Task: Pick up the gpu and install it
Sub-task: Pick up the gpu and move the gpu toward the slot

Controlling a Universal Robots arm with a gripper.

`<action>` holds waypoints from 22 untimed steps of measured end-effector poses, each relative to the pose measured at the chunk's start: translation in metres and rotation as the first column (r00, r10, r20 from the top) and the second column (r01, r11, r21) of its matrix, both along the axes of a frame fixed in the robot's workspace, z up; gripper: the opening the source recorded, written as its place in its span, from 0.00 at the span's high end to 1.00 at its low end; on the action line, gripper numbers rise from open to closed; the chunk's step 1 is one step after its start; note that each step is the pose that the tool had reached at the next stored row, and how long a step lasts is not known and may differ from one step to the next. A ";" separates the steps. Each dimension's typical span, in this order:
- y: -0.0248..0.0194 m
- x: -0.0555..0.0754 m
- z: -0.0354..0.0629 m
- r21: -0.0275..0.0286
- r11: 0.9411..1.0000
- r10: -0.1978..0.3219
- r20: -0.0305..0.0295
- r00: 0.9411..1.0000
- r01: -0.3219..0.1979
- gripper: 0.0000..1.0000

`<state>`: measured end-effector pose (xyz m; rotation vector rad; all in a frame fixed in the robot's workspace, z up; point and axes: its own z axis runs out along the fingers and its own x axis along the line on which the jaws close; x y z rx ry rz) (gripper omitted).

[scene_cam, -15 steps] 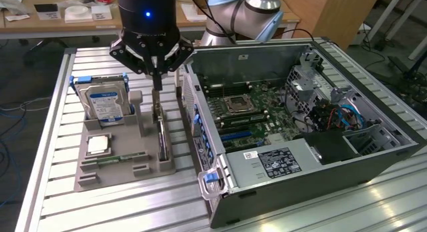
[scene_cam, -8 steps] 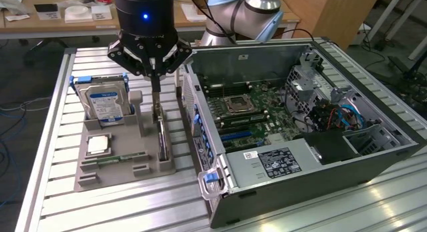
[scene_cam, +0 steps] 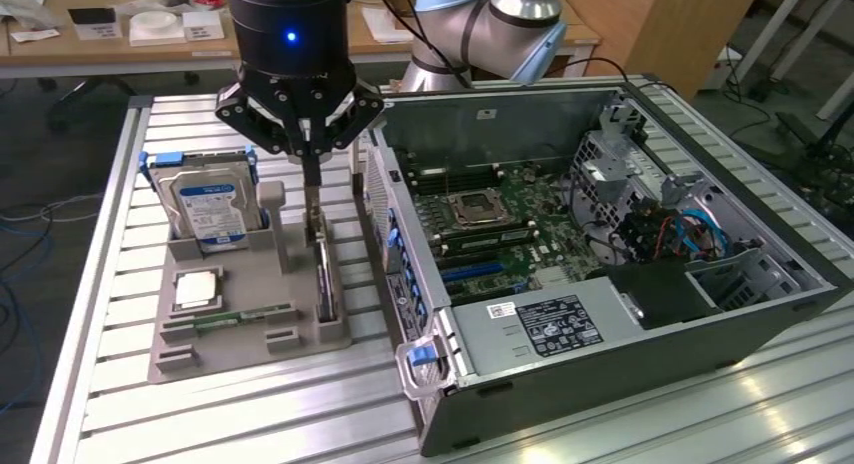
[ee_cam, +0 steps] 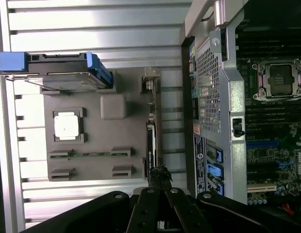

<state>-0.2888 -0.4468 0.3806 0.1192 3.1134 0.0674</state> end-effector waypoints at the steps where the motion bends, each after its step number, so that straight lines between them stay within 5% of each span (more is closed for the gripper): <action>1: 0.0000 0.000 0.0000 0.000 1.000 0.000 0.000 1.000 0.000 0.89; 12: 0.0000 0.000 0.0000 0.000 1.000 0.000 0.000 1.000 0.000 0.89; 22: 0.0000 0.000 0.0000 0.000 1.000 0.000 0.000 1.000 0.000 0.53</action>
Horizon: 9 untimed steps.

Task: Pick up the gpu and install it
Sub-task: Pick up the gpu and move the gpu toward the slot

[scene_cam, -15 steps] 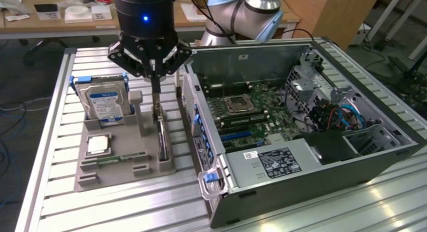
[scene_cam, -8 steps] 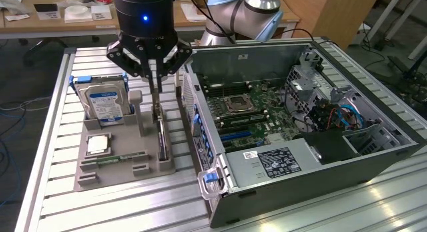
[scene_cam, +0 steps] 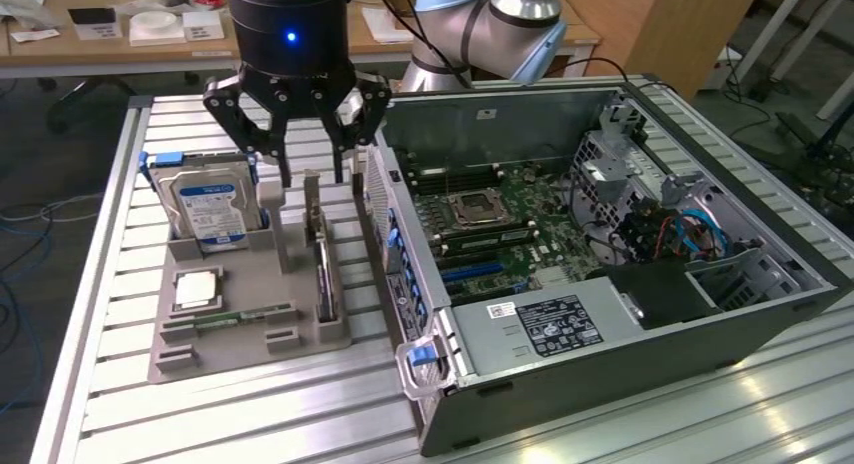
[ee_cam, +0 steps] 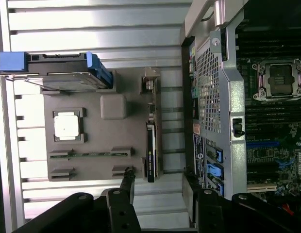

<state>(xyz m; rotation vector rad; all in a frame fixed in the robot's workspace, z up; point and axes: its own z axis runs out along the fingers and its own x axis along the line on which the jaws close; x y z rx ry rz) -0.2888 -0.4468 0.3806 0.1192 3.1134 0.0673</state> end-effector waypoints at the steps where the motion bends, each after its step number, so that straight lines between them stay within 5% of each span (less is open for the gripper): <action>1: 0.0000 0.000 0.0000 0.000 1.000 0.000 0.000 1.000 0.000 0.53; 2: 0.0000 0.000 0.0000 0.000 1.000 0.000 0.000 1.000 0.000 0.47; 9: 0.0000 0.000 -0.0023 0.001 1.000 0.000 0.000 1.000 0.000 0.47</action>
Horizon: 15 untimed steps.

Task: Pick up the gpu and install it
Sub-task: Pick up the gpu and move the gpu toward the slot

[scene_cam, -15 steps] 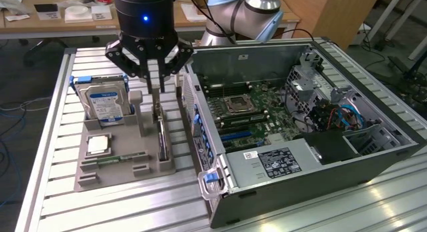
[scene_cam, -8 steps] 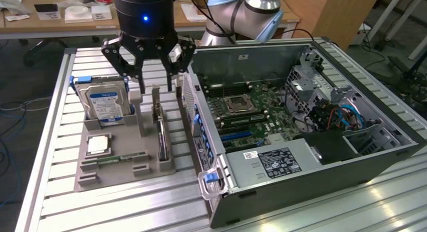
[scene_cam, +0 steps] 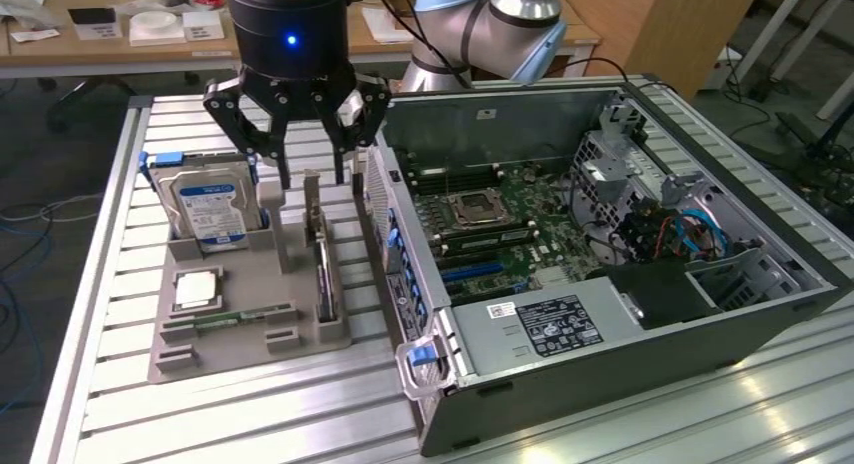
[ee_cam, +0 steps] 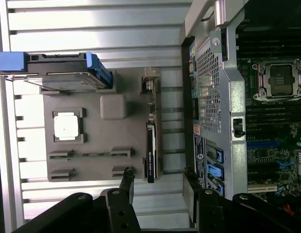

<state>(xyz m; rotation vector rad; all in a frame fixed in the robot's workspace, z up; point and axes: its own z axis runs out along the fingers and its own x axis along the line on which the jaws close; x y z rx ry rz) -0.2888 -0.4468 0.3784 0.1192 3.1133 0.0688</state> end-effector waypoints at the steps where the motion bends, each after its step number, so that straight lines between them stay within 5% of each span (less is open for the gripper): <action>1: 0.0000 0.000 -0.0012 0.000 1.000 0.000 0.000 1.000 0.000 0.47; 15: 0.0000 0.000 -0.0094 0.000 1.000 0.000 0.000 1.000 0.000 0.47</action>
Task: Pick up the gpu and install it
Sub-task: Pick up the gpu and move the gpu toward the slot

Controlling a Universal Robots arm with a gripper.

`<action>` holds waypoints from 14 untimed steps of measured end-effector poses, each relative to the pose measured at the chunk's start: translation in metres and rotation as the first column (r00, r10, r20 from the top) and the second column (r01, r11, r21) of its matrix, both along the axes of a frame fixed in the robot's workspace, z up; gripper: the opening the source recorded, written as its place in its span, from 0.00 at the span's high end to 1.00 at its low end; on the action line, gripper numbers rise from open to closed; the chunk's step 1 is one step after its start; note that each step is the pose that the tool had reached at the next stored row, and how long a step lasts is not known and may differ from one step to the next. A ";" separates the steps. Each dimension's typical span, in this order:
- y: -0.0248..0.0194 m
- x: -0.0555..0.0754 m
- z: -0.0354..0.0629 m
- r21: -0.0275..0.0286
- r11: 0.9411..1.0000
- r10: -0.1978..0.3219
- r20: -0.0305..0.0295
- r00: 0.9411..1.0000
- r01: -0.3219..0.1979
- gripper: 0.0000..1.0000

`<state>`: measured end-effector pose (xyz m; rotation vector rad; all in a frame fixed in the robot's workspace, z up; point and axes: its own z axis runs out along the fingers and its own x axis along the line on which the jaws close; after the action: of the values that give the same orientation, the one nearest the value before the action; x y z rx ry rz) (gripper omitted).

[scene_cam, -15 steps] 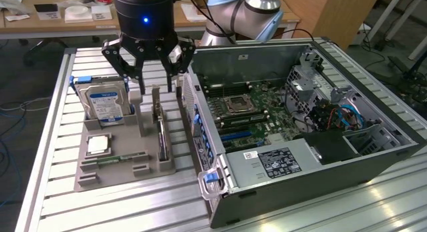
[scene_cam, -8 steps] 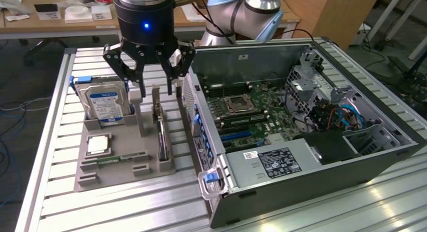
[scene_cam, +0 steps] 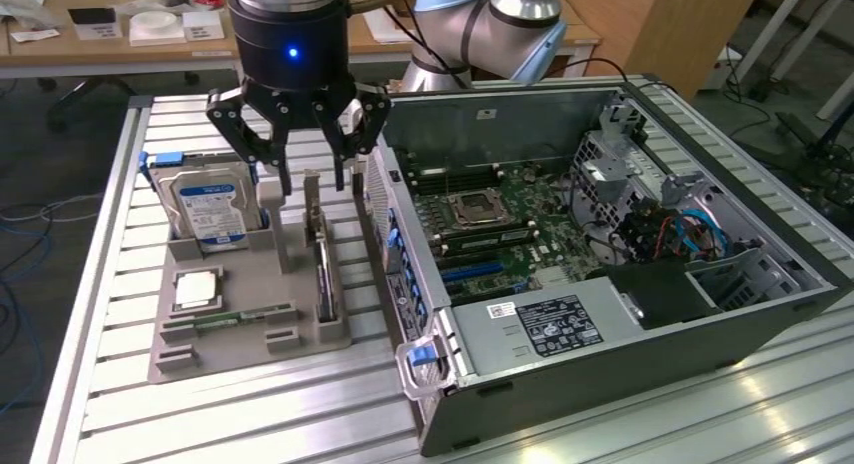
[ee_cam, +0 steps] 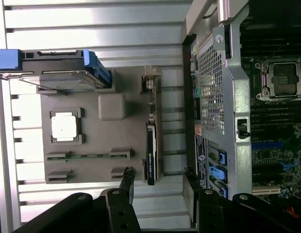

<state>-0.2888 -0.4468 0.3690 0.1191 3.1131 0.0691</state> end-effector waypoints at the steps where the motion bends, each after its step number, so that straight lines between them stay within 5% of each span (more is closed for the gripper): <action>1: 0.0000 0.000 -0.0015 0.000 1.000 0.000 0.000 1.000 0.000 0.47; 14: 0.0000 0.000 -0.0123 0.000 1.000 0.000 0.000 1.000 0.000 0.47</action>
<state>-0.2888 -0.4469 0.3567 0.1191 3.1134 0.0686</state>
